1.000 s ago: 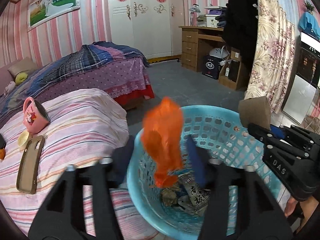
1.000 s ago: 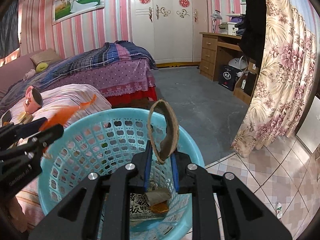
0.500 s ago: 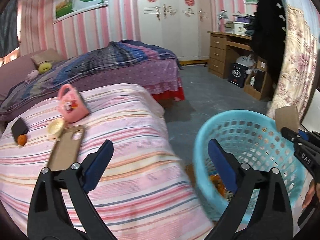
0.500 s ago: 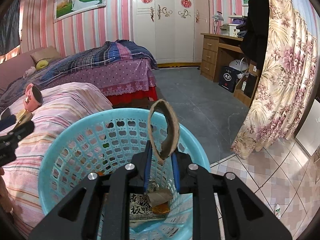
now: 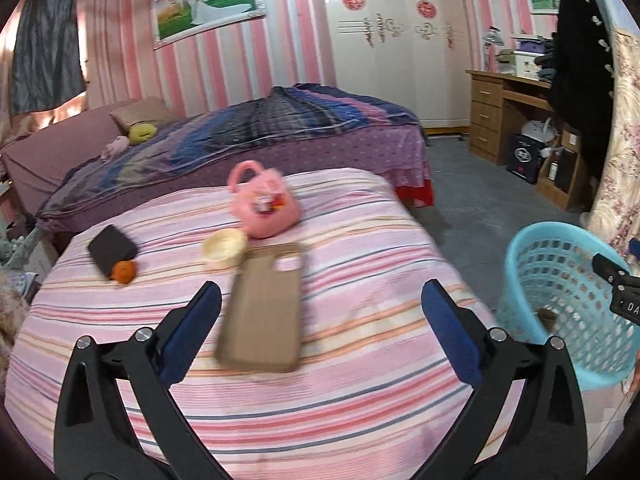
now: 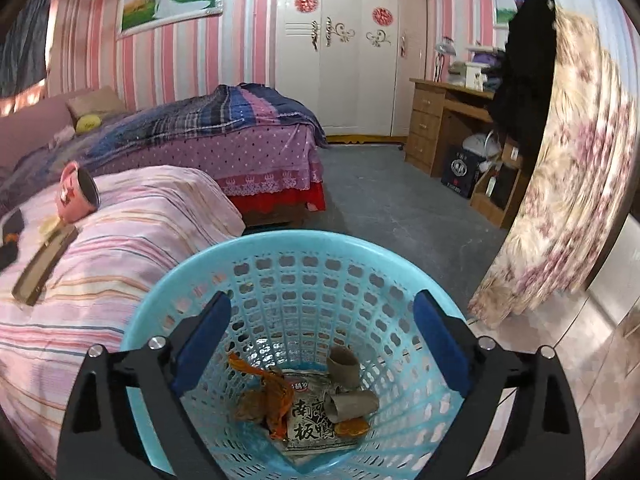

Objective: Collect trash

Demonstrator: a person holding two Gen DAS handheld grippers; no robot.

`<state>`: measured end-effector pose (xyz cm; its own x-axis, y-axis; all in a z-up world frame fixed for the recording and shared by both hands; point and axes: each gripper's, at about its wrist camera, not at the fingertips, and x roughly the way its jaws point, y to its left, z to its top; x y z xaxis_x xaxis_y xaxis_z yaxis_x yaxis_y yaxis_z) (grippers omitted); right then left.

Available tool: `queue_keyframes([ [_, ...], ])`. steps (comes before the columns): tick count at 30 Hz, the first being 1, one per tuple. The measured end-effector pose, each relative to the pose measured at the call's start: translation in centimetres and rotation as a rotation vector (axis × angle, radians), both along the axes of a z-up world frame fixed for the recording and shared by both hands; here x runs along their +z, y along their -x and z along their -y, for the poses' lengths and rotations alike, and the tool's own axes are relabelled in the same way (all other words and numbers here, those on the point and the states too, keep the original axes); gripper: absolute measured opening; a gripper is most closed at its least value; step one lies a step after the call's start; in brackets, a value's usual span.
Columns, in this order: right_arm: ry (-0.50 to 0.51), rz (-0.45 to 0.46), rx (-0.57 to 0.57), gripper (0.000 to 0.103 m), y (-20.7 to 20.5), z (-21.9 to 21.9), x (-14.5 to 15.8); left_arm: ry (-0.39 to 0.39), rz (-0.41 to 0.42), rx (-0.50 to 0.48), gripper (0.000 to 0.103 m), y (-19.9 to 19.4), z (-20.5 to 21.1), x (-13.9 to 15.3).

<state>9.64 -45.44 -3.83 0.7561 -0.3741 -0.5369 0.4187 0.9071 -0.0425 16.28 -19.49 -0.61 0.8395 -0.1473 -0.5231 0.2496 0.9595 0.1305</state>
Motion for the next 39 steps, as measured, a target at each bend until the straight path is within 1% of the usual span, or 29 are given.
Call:
queue_keyframes([
  [2, 0.004, 0.006, -0.003, 0.097, -0.4, -0.9, 0.3, -0.011, 0.011, 0.026, 0.097, -0.2, -1.7, 0.2],
  [6, -0.004, 0.017, 0.0, 0.098, -1.0, -2.2, 0.7, -0.03, 0.023, 0.071, 0.097, -0.7, -4.4, 0.3],
  [15, 0.013, 0.014, 0.041, 0.098, -2.8, -6.7, 1.2, 0.03, 0.009, 0.162, 0.097, -1.9, -10.8, 0.2],
  [20, 0.02, 0.006, 0.077, 0.098, -3.8, -9.1, 1.1, 0.031, 0.019, 0.213, 0.097, -2.2, -14.4, 0.3],
  [27, 0.014, 0.008, 0.129, 0.098, -5.5, -12.7, 1.1, 0.04, -0.007, 0.29, 0.097, -3.3, -20.3, -0.1],
  [30, 0.02, -0.004, 0.16, 0.098, -6.8, -14.6, 1.1, 0.031, -0.027, 0.321, 0.097, -4.1, -22.6, -0.3],
  [32, 0.006, -0.006, 0.185, 0.098, -7.8, -16.0, 1.3, 0.033, -0.042, 0.344, 0.097, -4.8, -24.1, -0.6],
  [36, -0.007, -0.021, 0.235, 0.098, -9.6, -18.2, 1.7, 0.073, -0.092, 0.374, 0.097, -6.5, -26.3, -1.4],
  [39, -0.006, -0.024, 0.269, 0.098, -11.2, -20.0, 1.7, 0.104, -0.118, 0.393, 0.097, -7.7, -27.2, -1.7],
])
